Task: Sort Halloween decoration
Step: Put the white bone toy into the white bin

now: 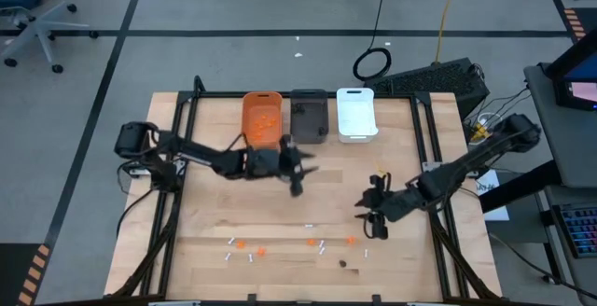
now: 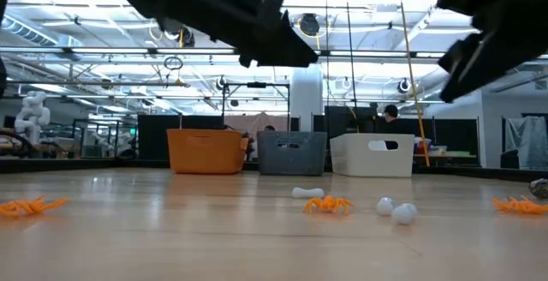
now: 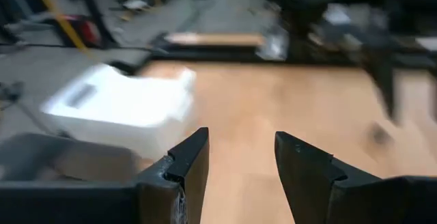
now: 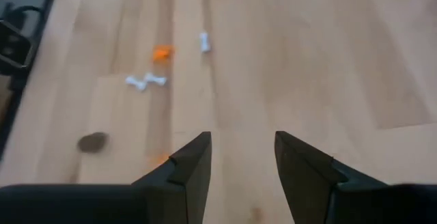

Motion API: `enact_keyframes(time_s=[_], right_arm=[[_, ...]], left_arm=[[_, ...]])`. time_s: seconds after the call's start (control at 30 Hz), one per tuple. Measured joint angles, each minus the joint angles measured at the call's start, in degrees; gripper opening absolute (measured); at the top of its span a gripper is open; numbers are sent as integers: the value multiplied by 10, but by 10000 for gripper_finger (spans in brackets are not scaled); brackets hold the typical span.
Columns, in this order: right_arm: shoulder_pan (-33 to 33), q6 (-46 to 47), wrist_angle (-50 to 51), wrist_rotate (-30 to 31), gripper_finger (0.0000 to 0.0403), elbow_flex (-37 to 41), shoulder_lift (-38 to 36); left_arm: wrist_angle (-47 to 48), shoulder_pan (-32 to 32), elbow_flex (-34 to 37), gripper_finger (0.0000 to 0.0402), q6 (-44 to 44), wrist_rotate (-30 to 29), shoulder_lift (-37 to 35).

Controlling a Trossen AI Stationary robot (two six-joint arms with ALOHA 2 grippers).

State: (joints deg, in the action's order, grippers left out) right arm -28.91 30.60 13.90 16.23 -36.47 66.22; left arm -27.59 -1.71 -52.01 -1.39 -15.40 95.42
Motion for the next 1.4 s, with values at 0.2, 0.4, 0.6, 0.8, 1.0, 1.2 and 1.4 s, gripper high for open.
enact_keyframes(time_s=[0.2, 0.4, 0.6, 0.8, 1.0, 1.2, 1.4], right_arm=[[-38, 12, -84, 33, 150, 0, 57], [-35, -51, -257, 35, 173, 0, 171], [-22, -91, -403, 63, 182, 0, 268], [-7, -148, -545, 63, 170, 0, 354], [-4, -163, -628, 62, 138, 0, 405], [-1, -154, -620, 48, 101, -32, 439], [2, -138, -510, 45, 55, -89, 453]], left_arm=[[41, -79, 0, 166, 17, 0, 1], [69, -145, 0, 166, 22, -9, 1], [132, -198, 0, 166, 56, -21, 1], [142, -241, 0, 166, 96, -47, 1], [148, -277, 0, 166, 114, -54, 1], [162, -303, 0, 166, 142, -92, 1], [181, -320, 0, 166, 172, -118, 1]])
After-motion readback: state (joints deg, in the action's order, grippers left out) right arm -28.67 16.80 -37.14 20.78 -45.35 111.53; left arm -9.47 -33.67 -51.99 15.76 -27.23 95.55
